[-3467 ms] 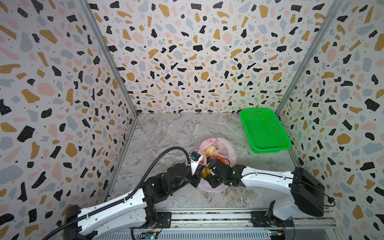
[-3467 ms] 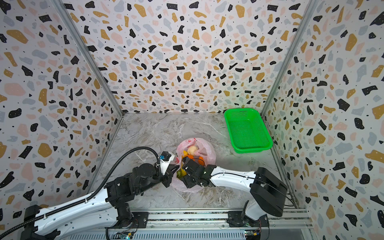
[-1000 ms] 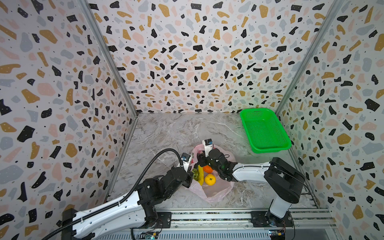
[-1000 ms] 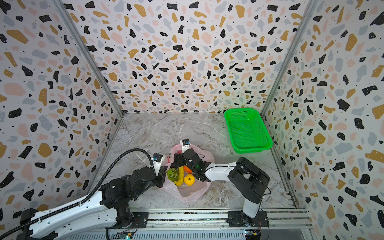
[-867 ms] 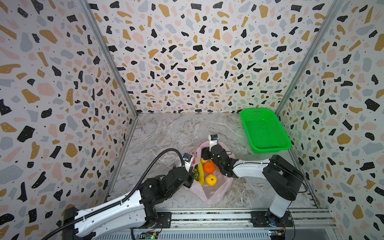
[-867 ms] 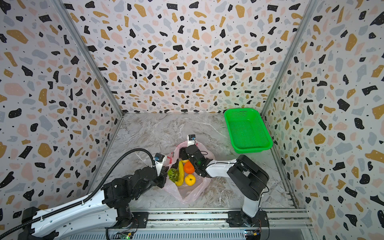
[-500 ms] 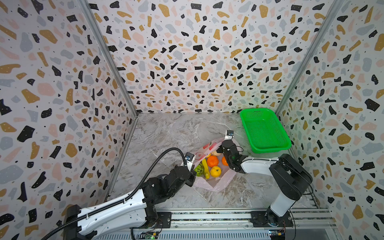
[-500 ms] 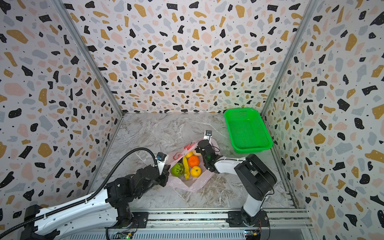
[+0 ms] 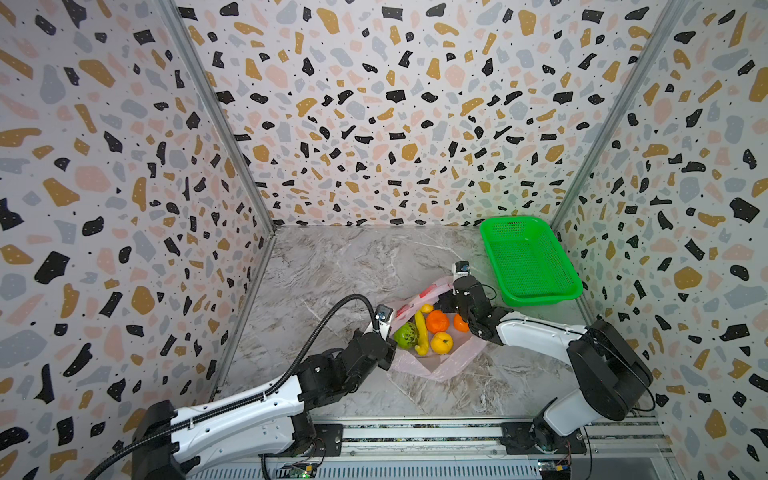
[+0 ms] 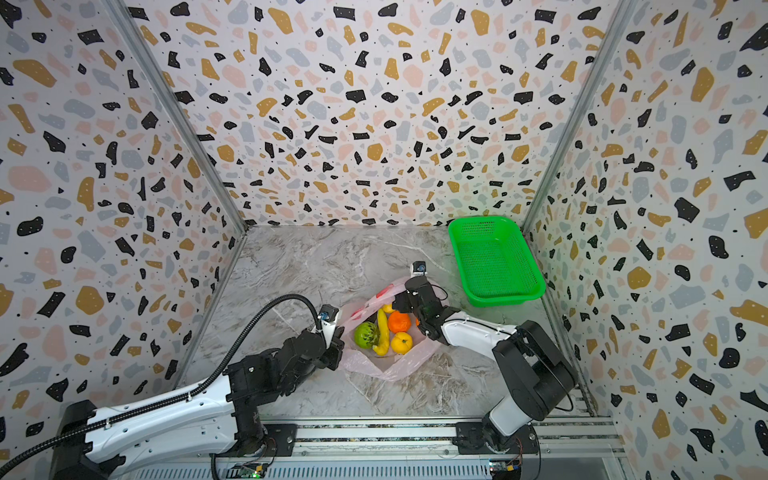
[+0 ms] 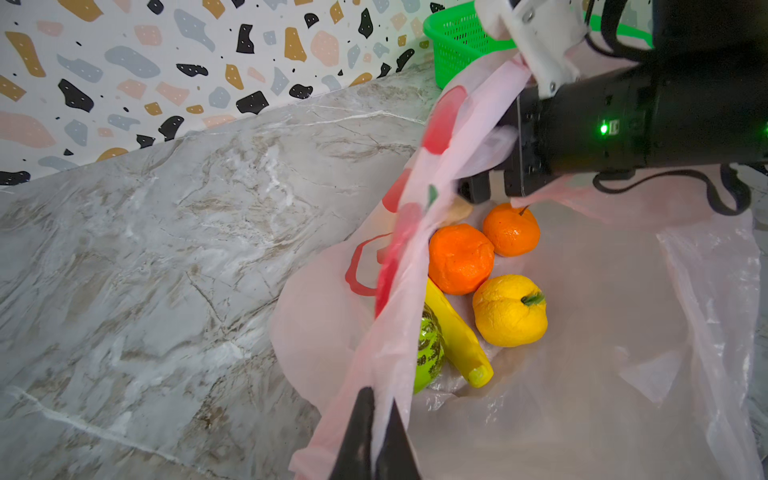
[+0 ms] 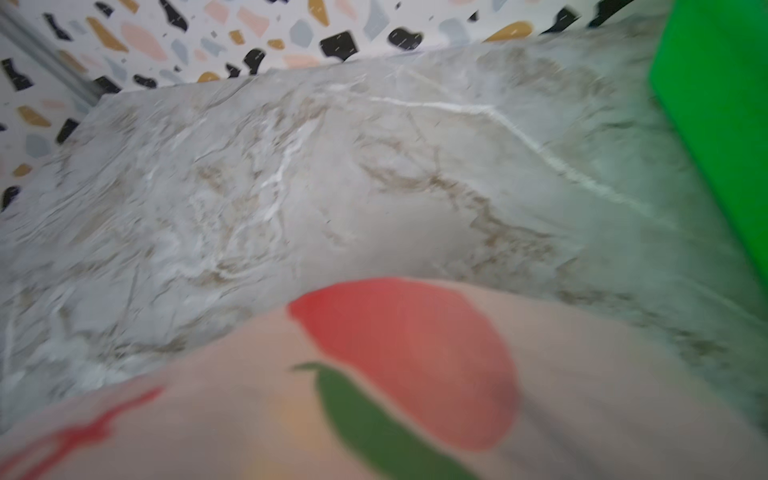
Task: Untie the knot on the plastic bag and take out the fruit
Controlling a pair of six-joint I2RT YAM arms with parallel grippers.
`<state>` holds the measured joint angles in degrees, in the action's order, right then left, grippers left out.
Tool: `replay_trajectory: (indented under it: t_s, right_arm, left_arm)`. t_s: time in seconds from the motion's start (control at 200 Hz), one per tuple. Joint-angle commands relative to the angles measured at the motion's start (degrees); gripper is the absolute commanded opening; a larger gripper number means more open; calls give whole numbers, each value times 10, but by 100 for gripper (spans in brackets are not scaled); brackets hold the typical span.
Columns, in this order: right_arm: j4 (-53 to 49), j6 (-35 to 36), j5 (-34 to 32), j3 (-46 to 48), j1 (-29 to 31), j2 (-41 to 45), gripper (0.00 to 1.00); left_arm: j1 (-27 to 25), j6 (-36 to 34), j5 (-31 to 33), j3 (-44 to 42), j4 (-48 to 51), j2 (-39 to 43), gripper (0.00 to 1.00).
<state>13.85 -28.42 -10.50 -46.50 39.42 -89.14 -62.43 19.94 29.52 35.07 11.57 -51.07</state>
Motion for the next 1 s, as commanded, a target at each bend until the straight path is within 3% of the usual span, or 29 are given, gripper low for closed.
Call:
replay_trajectory:
  t_s: [0.0,0.175,0.461,0.681,0.861,0.996]
  right_arm:
    - [-97,-2,89,-15,41,11,91]
    - [-139,2,86,-16,93,42,95]
    - [-225,17,171,-39,136,69,94]
    - [-251,42,262,-62,170,22,94]
    - [-278,59,277,-86,193,-25,95]
    - [-273,56,242,-86,192,2,98]
  left_arm:
    - [-2,-9,15,4,-40,-2,0]
    - [-2,-14,8,14,-36,-20,0]
    - [-2,14,26,14,20,1,0]
    - [-2,37,34,4,36,15,0]
    - [-2,49,28,0,50,8,0]
    - [-2,59,21,-9,58,8,0]
